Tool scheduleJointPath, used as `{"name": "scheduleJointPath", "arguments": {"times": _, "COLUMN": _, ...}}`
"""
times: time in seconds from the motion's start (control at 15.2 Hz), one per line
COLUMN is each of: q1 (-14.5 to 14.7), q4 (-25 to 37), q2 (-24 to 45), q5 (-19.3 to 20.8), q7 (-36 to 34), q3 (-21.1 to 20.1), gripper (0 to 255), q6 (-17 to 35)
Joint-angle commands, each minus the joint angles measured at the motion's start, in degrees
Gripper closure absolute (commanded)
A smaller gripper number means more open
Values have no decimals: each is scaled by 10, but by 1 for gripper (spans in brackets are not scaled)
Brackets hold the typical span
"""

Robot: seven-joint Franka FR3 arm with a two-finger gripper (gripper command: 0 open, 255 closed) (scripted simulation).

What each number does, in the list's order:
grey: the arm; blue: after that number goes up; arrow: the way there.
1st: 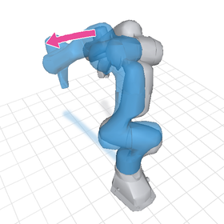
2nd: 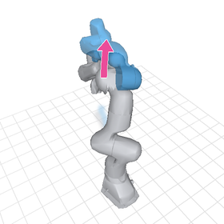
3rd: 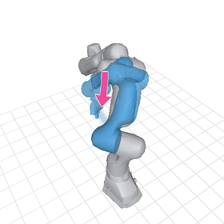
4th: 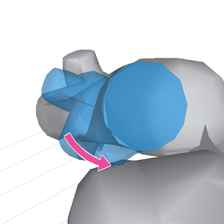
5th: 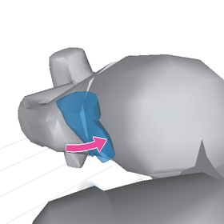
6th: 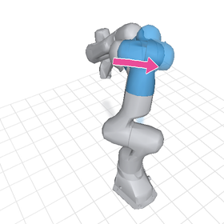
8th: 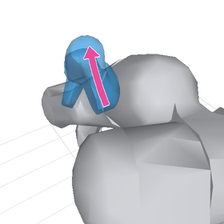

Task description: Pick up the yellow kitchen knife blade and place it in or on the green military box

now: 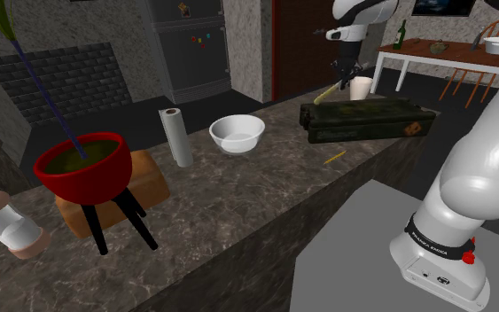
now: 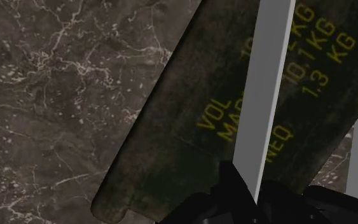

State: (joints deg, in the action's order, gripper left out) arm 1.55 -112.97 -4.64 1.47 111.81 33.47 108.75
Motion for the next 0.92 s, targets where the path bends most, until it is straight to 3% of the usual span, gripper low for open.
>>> {"name": "scheduleJointPath", "arguments": {"times": 0.0, "q1": -10, "q4": -24, "q2": -26, "q5": 16, "q7": 12, "q3": 8, "gripper": 255, "q6": 2}}
{"name": "scheduleJointPath", "arguments": {"times": 0.33, "q1": -43, "q4": -69, "q2": -83, "q5": 56, "q7": 54, "q3": 35, "gripper": 255, "q6": 1}}
{"name": "scheduleJointPath", "arguments": {"times": 0.86, "q1": -44, "q4": -117, "q2": -66, "q5": 49, "q7": 61, "q3": 44, "gripper": 255, "q6": 63}}
